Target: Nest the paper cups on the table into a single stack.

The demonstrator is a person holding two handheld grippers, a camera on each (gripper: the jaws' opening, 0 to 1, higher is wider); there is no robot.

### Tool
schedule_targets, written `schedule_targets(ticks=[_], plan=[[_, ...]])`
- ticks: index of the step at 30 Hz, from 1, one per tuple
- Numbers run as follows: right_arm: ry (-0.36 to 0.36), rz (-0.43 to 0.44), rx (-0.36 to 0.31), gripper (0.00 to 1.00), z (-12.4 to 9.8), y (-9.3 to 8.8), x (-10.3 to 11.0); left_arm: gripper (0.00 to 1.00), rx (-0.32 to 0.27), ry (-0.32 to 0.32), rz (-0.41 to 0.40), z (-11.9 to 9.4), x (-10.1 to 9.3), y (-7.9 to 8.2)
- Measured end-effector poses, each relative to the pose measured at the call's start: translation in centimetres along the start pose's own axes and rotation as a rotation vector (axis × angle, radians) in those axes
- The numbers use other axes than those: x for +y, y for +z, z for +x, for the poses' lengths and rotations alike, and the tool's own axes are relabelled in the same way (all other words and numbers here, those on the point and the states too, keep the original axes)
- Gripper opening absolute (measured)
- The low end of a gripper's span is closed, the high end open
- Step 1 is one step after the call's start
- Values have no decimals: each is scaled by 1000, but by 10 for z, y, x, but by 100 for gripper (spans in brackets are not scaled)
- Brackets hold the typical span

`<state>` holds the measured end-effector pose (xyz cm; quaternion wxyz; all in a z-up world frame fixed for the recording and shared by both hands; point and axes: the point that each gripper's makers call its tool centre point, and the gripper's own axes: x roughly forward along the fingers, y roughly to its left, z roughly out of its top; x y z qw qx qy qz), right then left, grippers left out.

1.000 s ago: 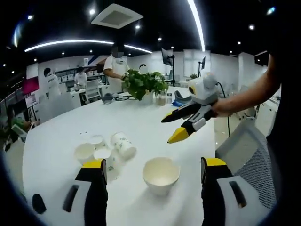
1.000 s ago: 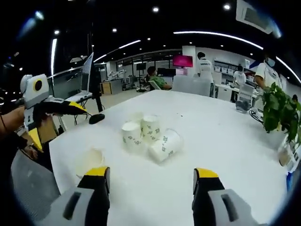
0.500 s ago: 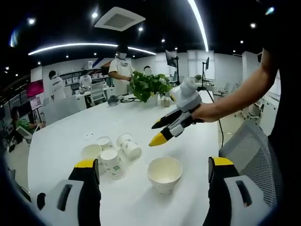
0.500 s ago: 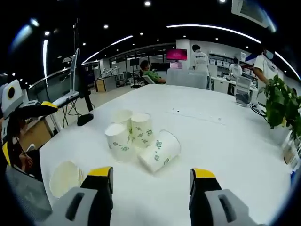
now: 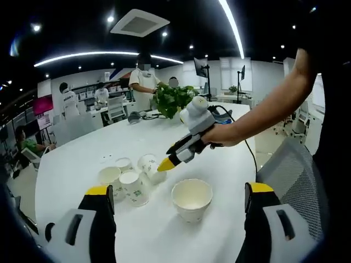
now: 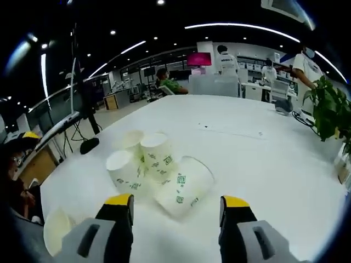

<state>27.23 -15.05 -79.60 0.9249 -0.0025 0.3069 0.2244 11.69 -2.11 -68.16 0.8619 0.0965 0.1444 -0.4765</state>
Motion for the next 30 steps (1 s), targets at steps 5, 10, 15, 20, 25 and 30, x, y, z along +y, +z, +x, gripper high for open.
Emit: schedule_targets(ticks=[5, 10, 15, 20, 25, 30], plan=[[-12, 19, 28, 60, 13, -2, -5, 99, -4, -3, -1, 1, -2, 1], [-27, 49, 48, 57, 18, -1, -7, 99, 9, -23, 20, 2, -2, 0], [-32, 105, 58, 57, 23, 0, -9, 99, 11, -27, 24, 4, 0, 1], [-31, 132, 94, 57, 30, -4, -11, 98, 11, -26, 24, 6, -1, 1], [-11, 154, 108, 53, 36, -5, -7, 98, 14, -31, 26, 7, 0, 0], [0, 205, 114, 52, 42, -3, -3, 96, 3, -19, 6, 6, 3, 1]])
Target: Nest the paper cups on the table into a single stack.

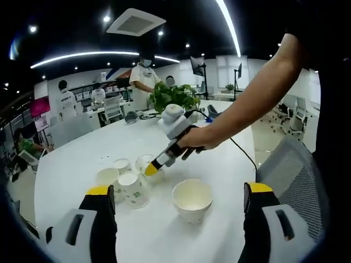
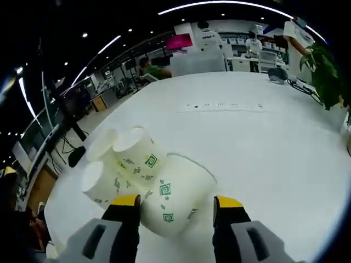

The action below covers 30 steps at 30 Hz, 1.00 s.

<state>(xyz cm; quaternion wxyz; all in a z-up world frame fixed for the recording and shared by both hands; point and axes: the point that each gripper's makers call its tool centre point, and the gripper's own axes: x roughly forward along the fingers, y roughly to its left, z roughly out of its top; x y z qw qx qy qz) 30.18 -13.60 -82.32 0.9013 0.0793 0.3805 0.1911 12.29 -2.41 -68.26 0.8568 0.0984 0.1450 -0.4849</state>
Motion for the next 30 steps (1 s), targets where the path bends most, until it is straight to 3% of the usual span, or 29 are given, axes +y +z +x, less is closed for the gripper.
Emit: schedule_targets(ticks=[4, 8, 17, 30], plan=[[6, 20, 16, 51, 4, -4, 1, 96, -8, 7, -13, -1, 2, 0], [8, -16, 45, 39, 1, -10, -1, 96, -1, 5, -11, -2, 4, -2], [-12, -54, 53, 37, -2, -16, -2, 94, -16, 16, -30, 0, 6, 1], [-16, -97, -24, 36, -23, -1, 3, 94, -40, 33, -74, 0, 14, -1]])
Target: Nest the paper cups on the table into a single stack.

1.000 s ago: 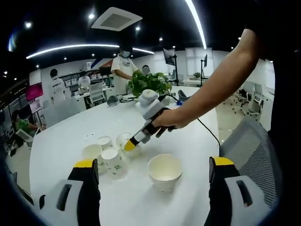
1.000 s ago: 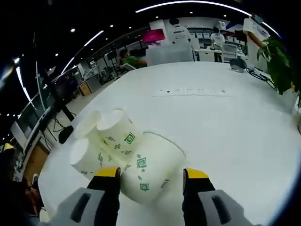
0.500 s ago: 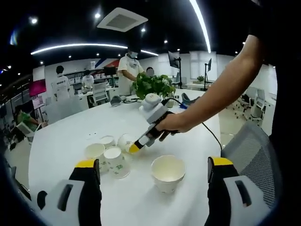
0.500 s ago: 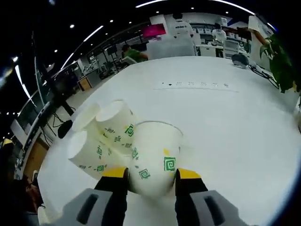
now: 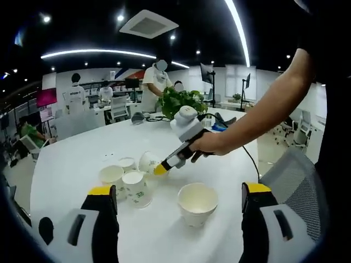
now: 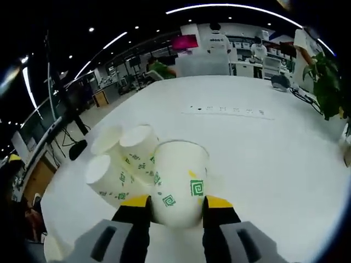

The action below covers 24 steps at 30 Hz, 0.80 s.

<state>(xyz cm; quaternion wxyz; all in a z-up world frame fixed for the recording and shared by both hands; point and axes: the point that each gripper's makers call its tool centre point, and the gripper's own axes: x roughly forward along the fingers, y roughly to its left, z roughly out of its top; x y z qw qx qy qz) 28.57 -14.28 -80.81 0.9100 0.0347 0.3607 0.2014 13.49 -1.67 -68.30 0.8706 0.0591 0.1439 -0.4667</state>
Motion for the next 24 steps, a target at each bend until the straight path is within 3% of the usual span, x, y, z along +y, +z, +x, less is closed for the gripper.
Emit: schedule_targets(ticks=[5, 12, 24], plan=[[10, 14, -43, 36, -9, -1, -1, 93, -21, -9, -14, 3, 0, 7], [37, 10, -86, 36, -32, -7, 6, 82, -58, -20, -74, 7, 4, 21], [145, -101, -164, 36, -84, -2, 43, 59, 6, -73, -58, 20, 1, 28]])
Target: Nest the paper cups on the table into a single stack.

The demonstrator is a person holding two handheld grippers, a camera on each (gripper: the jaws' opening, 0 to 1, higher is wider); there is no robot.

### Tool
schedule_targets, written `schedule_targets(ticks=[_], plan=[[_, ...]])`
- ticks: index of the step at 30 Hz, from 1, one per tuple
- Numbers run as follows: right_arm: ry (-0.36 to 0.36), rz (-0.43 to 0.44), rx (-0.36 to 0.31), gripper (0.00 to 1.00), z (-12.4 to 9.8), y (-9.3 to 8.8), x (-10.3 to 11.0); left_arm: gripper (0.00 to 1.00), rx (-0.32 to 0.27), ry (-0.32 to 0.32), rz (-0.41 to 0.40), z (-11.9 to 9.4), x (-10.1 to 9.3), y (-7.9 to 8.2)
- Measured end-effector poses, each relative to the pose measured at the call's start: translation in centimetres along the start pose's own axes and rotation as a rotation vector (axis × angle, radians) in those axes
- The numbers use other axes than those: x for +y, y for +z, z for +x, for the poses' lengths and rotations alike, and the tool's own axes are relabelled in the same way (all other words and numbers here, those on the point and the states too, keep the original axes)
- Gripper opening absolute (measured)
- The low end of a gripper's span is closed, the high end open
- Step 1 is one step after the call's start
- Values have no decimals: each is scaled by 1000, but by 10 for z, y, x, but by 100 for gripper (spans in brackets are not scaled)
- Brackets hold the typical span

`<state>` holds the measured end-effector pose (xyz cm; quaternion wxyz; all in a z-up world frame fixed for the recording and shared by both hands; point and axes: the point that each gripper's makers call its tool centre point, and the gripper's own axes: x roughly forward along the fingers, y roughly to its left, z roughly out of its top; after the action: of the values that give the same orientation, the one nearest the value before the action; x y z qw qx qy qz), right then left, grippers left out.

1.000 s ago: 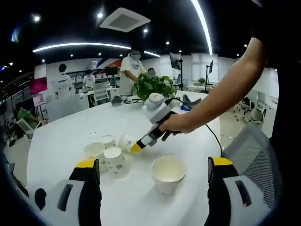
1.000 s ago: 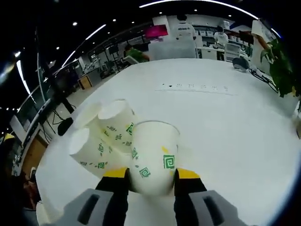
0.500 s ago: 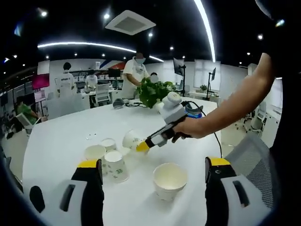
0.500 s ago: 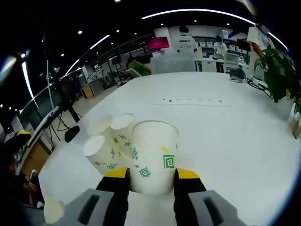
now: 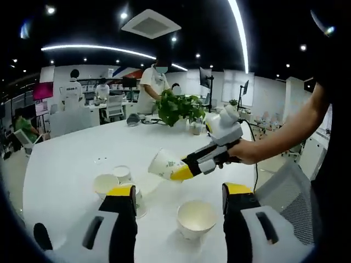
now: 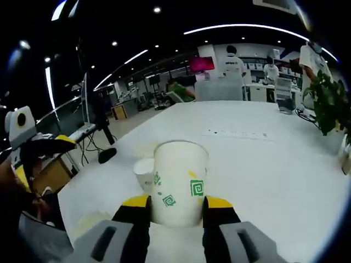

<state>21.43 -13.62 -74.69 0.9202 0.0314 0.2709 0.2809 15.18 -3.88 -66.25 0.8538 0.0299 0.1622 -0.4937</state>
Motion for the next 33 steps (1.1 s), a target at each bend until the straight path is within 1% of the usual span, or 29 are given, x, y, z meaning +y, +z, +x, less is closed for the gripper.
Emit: schedule_targets(ticks=[7, 8, 10, 12, 15, 20, 22, 27, 29, 31, 33], plan=[[51, -54, -33, 36, -20, 2, 20, 49, 7, -29, -2, 8, -3, 7], [64, -70, -35, 36, -21, -1, 27, 48, 12, -38, 1, 10, -5, 9], [88, -87, -45, 36, -28, -1, 38, 44, 25, -50, 3, 12, -6, 10], [106, -102, -48, 36, -33, -3, 45, 38, 38, -63, -5, 13, -8, 11], [136, -179, -41, 36, -40, -5, 55, 35, 46, -86, -16, 14, -10, 15], [191, -226, -55, 36, -49, -6, 71, 30, 44, -124, -2, 14, -15, 20], [218, -248, -57, 36, -52, -6, 78, 27, 46, -150, 8, 15, -20, 21], [275, -312, -63, 36, -56, -8, 90, 18, 78, -201, 20, 13, -30, 18], [297, -340, -65, 36, -58, -8, 95, 16, 85, -219, 21, 12, -33, 18], [304, -352, -65, 36, -58, -9, 97, 15, 91, -240, 27, 11, -37, 17], [309, -367, -61, 36, -57, -10, 98, 10, 104, -265, 31, 10, -42, 14]])
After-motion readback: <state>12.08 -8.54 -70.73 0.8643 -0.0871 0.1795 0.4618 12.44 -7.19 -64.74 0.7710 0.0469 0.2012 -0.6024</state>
